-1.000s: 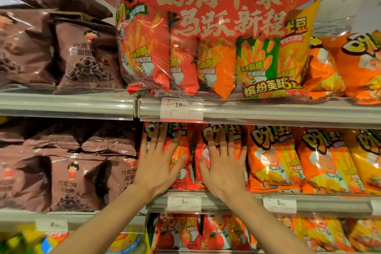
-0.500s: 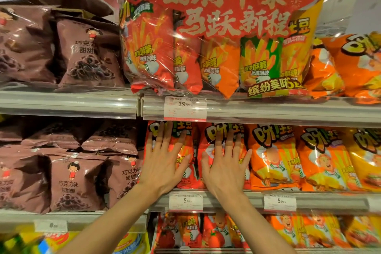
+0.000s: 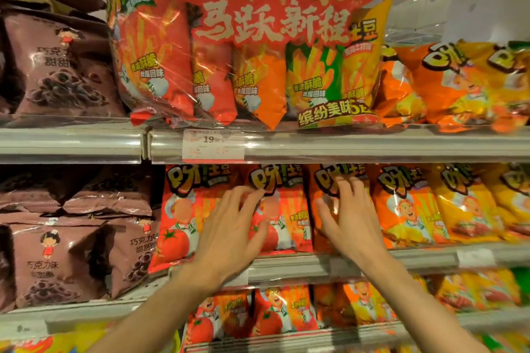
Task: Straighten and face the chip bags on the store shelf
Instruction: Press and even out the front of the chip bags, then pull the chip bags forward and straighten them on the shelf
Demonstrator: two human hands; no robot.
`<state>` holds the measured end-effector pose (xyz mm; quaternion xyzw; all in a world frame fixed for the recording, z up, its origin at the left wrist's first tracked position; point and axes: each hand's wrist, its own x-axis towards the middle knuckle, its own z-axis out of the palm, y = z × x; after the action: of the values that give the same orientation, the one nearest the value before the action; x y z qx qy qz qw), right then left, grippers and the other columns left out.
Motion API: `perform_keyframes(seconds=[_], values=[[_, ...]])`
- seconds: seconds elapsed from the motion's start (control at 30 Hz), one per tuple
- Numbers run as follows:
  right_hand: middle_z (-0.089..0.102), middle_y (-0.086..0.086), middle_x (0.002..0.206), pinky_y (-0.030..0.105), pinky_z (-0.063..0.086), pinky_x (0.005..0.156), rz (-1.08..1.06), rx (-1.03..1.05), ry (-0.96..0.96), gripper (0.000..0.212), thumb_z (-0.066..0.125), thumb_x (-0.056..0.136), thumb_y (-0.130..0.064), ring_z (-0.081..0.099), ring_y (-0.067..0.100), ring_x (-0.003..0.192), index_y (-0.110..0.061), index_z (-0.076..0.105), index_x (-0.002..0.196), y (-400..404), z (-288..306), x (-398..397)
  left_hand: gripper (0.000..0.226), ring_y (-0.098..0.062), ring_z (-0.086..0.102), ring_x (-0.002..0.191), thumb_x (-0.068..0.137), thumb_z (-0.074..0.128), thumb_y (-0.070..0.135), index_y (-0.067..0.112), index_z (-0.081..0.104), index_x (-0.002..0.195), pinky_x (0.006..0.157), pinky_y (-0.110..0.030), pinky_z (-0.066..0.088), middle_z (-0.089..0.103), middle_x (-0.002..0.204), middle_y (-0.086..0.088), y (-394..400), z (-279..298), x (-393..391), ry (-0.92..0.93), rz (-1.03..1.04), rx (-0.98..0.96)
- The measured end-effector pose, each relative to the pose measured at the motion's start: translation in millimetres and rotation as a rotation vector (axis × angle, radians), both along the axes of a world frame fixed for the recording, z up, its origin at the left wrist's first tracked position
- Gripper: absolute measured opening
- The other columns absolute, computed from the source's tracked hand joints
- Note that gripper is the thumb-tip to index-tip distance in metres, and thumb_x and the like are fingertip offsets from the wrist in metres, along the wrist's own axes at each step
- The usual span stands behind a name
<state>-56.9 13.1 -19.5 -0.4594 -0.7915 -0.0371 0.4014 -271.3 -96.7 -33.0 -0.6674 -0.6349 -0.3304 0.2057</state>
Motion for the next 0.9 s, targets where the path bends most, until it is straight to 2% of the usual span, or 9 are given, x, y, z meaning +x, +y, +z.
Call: perform_keyframes(seconds=[0.1, 0.27, 0.4, 0.47, 0.6, 0.67, 0.77, 0.83, 0.9], values=[[0.051, 0.015, 0.119, 0.044, 0.047, 0.091, -0.025, -0.127, -0.049, 0.055, 0.065, 0.089, -0.038, 0.053, 0.037, 0.111, -0.007, 0.049, 0.132, 27, 14, 49, 0.047, -0.015, 0.055, 0.104, 0.097, 0.046, 0.05, 0.023, 0.047, 0.135, 0.078, -0.038, 0.053, 0.043, 0.128, 0.007, 13, 8, 36, -0.061, -0.058, -0.098], [0.052, 0.016, 0.127, 0.036, 0.042, 0.094, 0.037, -0.309, -0.261, 0.069, 0.068, 0.085, -0.047, 0.053, 0.035, 0.119, -0.014, 0.04, 0.14, 65, 34, 94, 0.068, -0.026, 0.053, 0.121, 0.091, 0.058, 0.051, 0.031, 0.03, 0.15, 0.095, -0.036, 0.046, 0.036, 0.142, -0.002, 54, 25, 92, -0.098, 0.011, -0.292], [0.051, 0.017, 0.136, 0.035, 0.041, 0.094, 0.146, -0.412, -0.398, 0.089, 0.069, 0.084, -0.051, 0.05, 0.034, 0.125, -0.015, 0.024, 0.152, 77, 47, 96, 0.089, -0.037, 0.053, 0.127, 0.084, 0.06, 0.065, 0.028, 0.02, 0.154, 0.099, -0.044, 0.048, 0.038, 0.146, -0.016, 87, 37, 115, -0.138, 0.172, -0.461], [0.052, 0.016, 0.137, 0.034, 0.043, 0.093, 0.187, -0.436, -0.421, 0.094, 0.072, 0.082, -0.05, 0.051, 0.033, 0.125, -0.014, 0.021, 0.153, 83, 52, 92, 0.089, -0.036, 0.052, 0.126, 0.082, 0.062, 0.067, 0.022, 0.029, 0.151, 0.098, -0.042, 0.049, 0.047, 0.14, -0.017, 97, 46, 122, -0.139, 0.236, -0.511], [0.058, 0.008, 0.128, 0.026, 0.043, 0.081, 0.243, -0.557, -0.396, 0.081, 0.077, 0.077, -0.048, 0.058, 0.025, 0.115, -0.013, 0.041, 0.14, 94, 58, 86, 0.08, -0.032, 0.052, 0.124, 0.081, 0.065, 0.067, 0.015, 0.045, 0.138, 0.093, -0.036, 0.047, 0.057, 0.132, -0.014, 112, 57, 133, -0.203, 0.274, -0.597], [0.066, 0.005, 0.112, 0.031, 0.053, 0.08, 0.284, -0.606, -0.335, 0.072, 0.082, 0.071, -0.046, 0.064, 0.02, 0.098, -0.013, 0.051, 0.128, 100, 55, 84, 0.081, -0.03, 0.05, 0.126, 0.079, 0.068, 0.066, 0.015, 0.046, 0.139, 0.094, -0.033, 0.045, 0.056, 0.136, -0.012, 117, 59, 134, -0.239, 0.276, -0.634], [0.069, 0.006, 0.1, 0.038, 0.058, 0.08, 0.318, -0.639, -0.277, 0.066, 0.084, 0.066, -0.045, 0.067, 0.02, 0.088, -0.014, 0.057, 0.117, 104, 51, 86, 0.086, -0.026, 0.05, 0.128, 0.073, 0.074, 0.067, 0.017, 0.048, 0.138, 0.096, -0.03, 0.043, 0.053, 0.14, -0.007, 124, 60, 133, -0.301, 0.256, -0.671], [0.067, 0.006, 0.106, 0.037, 0.056, 0.082, 0.334, -0.636, -0.246, 0.072, 0.086, 0.065, -0.046, 0.065, 0.019, 0.092, -0.015, 0.054, 0.121, 103, 50, 90, 0.087, -0.021, 0.052, 0.121, 0.066, 0.078, 0.069, 0.021, 0.051, 0.135, 0.093, -0.029, 0.045, 0.055, 0.133, 0.0, 127, 57, 128, -0.347, 0.222, -0.685], [0.06, 0.003, 0.118, 0.03, 0.05, 0.083, 0.351, -0.605, -0.222, 0.081, 0.087, 0.066, -0.047, 0.059, 0.017, 0.1, -0.014, 0.048, 0.129, 99, 49, 95, 0.098, -0.015, 0.055, 0.114, 0.052, 0.078, 0.078, 0.027, 0.053, 0.131, 0.092, -0.031, 0.049, 0.057, 0.129, 0.007, 128, 54, 120, -0.374, 0.181, -0.671]])
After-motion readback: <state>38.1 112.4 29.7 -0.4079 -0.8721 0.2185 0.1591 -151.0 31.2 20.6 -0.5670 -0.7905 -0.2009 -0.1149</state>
